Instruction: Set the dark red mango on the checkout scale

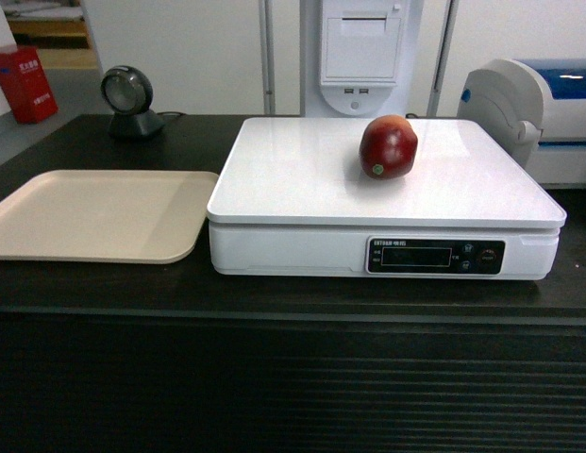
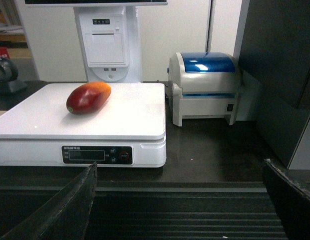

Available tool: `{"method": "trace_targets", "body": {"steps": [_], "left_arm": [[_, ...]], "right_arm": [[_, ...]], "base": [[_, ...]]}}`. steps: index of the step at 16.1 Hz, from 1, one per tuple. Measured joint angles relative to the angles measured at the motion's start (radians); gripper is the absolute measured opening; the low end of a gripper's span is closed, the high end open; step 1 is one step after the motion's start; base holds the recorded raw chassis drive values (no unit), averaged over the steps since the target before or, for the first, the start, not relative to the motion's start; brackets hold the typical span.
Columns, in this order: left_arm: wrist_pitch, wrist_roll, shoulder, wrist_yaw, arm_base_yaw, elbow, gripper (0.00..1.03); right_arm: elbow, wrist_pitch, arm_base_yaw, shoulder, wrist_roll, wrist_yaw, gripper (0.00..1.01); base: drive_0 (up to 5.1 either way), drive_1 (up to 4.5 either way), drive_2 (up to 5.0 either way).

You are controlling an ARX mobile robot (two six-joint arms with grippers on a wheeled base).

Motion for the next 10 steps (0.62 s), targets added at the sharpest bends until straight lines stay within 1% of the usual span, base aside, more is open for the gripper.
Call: {"method": "trace_targets", "body": {"steps": [7,8,9,10], "left_arm": [[-0.129,0.0,-0.125,0.0,0.0,0.0,0.02],[-0.259,0.0,-0.211,0.0,0.0,0.0,0.02],[-0.293,0.0,-0.286,0.0,0.0,0.001,0.02],[-0.292,0.0,-0.284,-0.001,0.0,0.007,0.02]], "right_arm": [[0.0,0.0,0.0,0.0,0.0,0.0,0.98],[0.0,0.0,0.0,0.0,0.0,0.0,0.98],[0.0,0.0,0.0,0.0,0.0,0.0,0.98],[0.0,0.002,0.0,0.0,0.0,-0.001,0.98]], "base": [[0.0,0.0,0.0],[0.0,0.0,0.0],[0.0,0.0,0.0],[0.0,0.0,0.0]]}}
